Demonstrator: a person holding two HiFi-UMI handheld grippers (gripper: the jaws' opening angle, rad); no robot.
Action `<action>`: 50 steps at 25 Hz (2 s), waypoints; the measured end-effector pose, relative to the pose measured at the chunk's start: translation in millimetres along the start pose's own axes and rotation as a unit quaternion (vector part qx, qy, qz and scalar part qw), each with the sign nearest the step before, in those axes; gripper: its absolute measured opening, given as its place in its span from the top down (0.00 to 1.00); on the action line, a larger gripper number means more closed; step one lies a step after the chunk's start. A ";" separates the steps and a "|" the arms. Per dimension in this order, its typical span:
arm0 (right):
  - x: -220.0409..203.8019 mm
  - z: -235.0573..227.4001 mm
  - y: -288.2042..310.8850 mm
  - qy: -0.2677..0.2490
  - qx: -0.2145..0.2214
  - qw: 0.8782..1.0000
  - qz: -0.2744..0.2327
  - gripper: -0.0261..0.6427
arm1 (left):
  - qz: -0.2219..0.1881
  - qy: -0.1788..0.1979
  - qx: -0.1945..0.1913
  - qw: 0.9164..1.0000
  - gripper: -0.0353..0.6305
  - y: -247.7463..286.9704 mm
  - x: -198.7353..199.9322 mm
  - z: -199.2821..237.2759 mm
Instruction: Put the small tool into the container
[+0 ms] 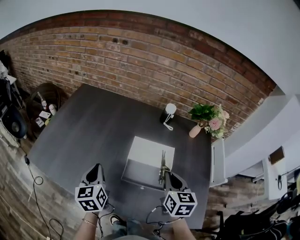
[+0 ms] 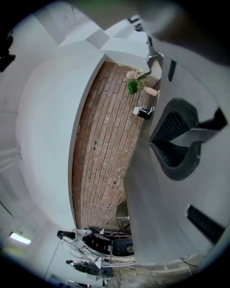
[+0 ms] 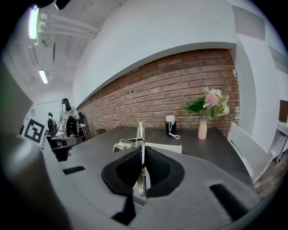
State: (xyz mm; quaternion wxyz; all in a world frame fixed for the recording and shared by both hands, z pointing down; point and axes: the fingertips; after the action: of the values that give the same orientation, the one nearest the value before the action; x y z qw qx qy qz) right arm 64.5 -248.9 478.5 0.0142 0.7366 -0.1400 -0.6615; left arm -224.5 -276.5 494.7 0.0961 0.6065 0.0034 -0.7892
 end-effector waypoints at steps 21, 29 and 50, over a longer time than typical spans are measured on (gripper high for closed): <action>-71.4 54.5 57.2 -0.199 0.211 0.947 0.138 0.95 | 0.049 -0.002 0.109 0.993 0.94 -31.6 -60.3 86.3; -98.3 64.0 64.7 -0.281 0.257 0.907 0.178 0.95 | 0.060 -0.011 0.130 0.990 0.94 -38.7 -78.8 96.7; -144.6 37.2 94.8 -0.440 0.243 0.840 0.205 0.95 | 0.082 -0.006 0.143 0.986 0.94 -36.9 -94.2 100.1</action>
State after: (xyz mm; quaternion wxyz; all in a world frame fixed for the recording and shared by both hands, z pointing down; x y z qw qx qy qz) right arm -2.0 -301.3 633.8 -0.0934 0.3018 -0.4355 -0.8429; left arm -302.9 -238.6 607.3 0.0725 0.6077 -0.1597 -0.7746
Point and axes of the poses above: the fingertips, and each gripper's own axes: y forward along the fingers, z to its left, x out of its top, and after that the axes turned 12 degrees about -z, right-handed
